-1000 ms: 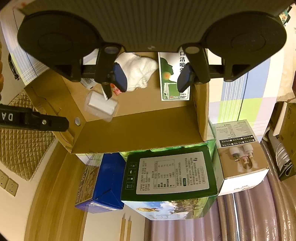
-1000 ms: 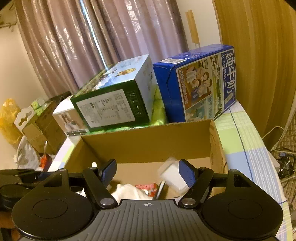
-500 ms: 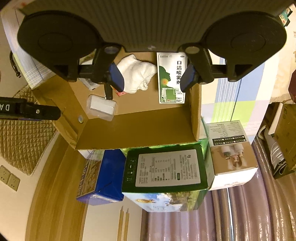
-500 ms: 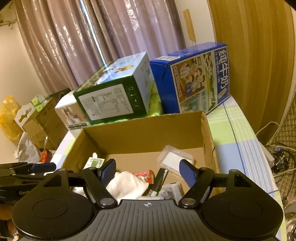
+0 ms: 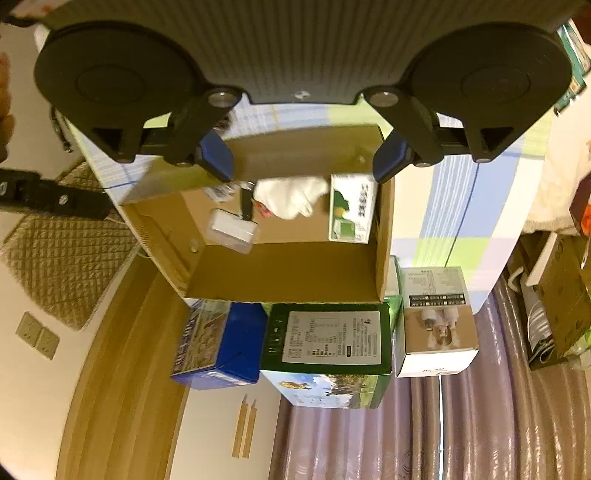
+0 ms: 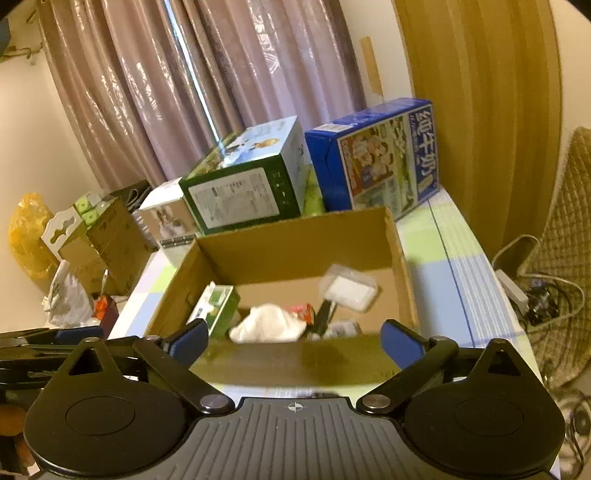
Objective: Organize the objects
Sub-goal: 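Withdraw both tools from the box back over the table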
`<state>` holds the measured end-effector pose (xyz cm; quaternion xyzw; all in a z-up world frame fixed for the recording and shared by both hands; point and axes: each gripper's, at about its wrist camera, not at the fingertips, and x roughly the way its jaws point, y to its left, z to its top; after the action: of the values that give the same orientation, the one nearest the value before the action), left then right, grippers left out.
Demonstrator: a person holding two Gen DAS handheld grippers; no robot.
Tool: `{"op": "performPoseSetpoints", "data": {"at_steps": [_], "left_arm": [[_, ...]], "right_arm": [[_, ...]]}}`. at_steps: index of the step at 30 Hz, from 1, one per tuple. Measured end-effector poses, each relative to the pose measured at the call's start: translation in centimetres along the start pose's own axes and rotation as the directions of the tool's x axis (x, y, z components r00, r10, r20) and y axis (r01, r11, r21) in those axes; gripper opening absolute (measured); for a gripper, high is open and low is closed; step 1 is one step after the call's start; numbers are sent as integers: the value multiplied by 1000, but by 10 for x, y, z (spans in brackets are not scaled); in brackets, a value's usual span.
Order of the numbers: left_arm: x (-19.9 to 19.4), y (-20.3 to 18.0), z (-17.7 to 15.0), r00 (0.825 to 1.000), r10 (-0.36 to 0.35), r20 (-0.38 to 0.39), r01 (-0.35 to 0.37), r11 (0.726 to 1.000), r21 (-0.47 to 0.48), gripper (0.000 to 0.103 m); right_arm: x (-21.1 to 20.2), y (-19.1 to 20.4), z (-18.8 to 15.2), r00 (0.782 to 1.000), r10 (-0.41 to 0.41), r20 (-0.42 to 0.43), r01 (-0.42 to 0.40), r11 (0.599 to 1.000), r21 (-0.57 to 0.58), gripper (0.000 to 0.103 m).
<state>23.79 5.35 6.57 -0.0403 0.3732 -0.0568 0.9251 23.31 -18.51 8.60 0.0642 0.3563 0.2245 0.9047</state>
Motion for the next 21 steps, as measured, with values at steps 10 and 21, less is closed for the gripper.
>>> {"op": "performPoseSetpoints", "data": {"at_steps": [10,21], "left_arm": [[-65,-15,-46,999,-21,45,23,999,-35,102],[-105,-9,-100,999,34,29,-31,995,-98,102]], "right_arm": [[-45,11,-50,999,-26,-38,25,999,-23,101],[-80,18,-101,994,-80,-75,78,996,-32,101]]}}
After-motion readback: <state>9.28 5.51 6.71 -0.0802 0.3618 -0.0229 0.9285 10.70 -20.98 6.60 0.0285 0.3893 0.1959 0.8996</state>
